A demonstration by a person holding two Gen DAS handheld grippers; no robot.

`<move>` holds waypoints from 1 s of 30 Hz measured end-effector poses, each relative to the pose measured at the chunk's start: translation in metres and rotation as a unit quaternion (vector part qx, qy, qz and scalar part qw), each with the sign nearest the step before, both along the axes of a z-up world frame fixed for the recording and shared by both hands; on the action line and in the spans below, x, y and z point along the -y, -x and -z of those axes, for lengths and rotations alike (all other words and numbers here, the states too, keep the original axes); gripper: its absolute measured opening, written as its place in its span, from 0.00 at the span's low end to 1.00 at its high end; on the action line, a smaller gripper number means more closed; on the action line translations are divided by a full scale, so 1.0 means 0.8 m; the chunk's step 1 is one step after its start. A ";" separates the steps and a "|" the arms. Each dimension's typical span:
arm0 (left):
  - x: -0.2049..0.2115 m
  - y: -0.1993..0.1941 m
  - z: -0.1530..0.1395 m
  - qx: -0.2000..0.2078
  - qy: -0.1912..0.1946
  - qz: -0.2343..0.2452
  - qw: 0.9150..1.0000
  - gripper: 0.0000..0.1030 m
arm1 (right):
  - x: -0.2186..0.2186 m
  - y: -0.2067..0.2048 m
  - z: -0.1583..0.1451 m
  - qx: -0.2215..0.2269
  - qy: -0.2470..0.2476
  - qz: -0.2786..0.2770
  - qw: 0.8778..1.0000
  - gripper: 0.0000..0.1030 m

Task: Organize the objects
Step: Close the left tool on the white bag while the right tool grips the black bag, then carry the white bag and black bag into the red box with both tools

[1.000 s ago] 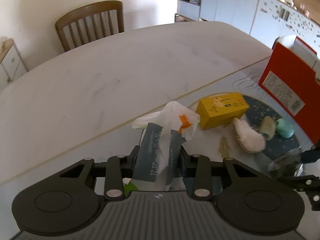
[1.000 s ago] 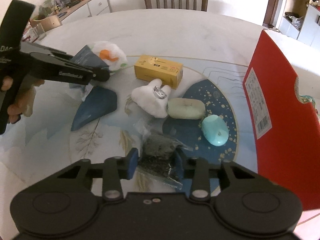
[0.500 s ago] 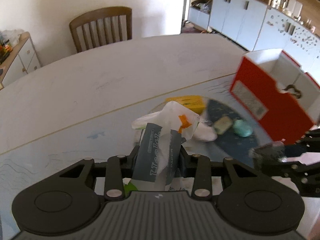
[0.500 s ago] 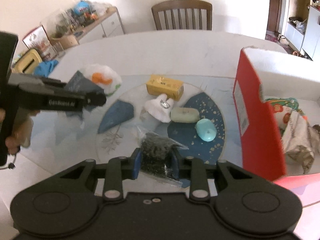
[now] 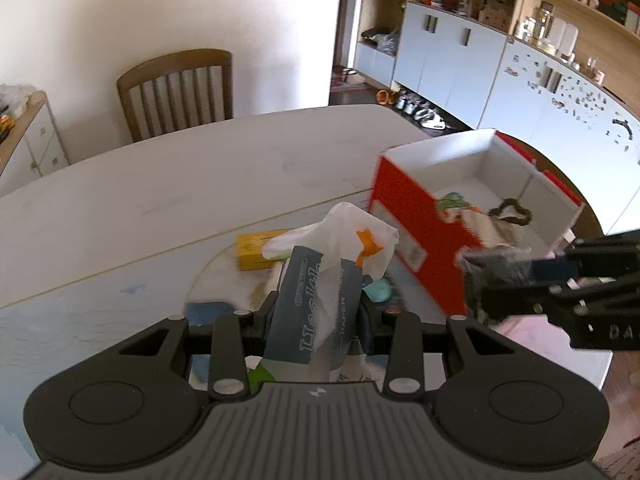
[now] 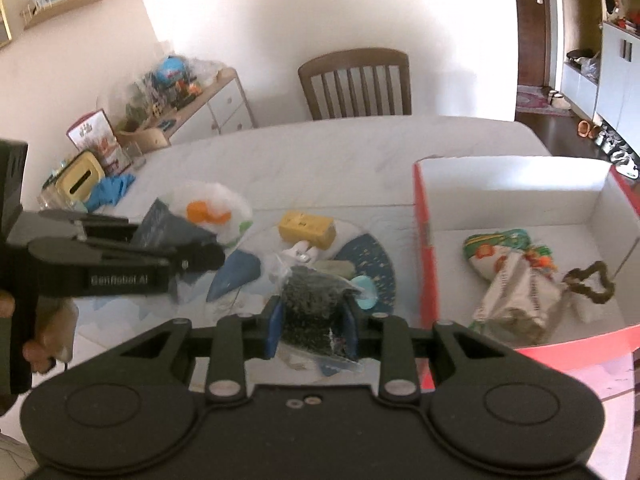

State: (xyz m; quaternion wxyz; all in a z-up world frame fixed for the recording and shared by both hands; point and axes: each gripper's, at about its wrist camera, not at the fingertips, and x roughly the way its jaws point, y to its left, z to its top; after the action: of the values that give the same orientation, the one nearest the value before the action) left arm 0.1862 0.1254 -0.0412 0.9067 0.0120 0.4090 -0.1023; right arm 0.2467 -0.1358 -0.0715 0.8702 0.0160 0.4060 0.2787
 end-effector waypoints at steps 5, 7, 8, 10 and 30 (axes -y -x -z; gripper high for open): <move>0.049 0.000 -0.004 -0.001 -0.001 0.014 1.000 0.36 | 0.034 -0.003 -0.008 0.005 -0.011 0.008 1.000 0.28; 0.069 -0.001 -0.004 0.000 -0.001 0.017 1.000 0.36 | 0.048 -0.005 -0.011 0.009 -0.013 0.011 1.000 0.28; 0.077 -0.001 -0.005 0.000 0.000 0.021 1.000 0.36 | 0.056 -0.007 -0.012 0.011 -0.013 0.013 1.000 0.28; 0.097 -0.002 -0.006 0.004 -0.002 0.028 1.000 0.36 | 0.073 -0.010 -0.014 0.014 -0.013 0.017 1.000 0.28; 0.247 -0.089 -0.006 0.012 -0.033 0.076 0.997 0.37 | 0.218 -0.077 0.001 0.031 0.010 0.060 0.998 0.29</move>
State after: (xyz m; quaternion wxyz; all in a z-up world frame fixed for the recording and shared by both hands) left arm 0.2573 -0.0724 -0.0360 0.9002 0.0744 0.3995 -0.1568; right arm 0.3083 -0.3105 -0.0719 0.8975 0.0229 0.3804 0.2221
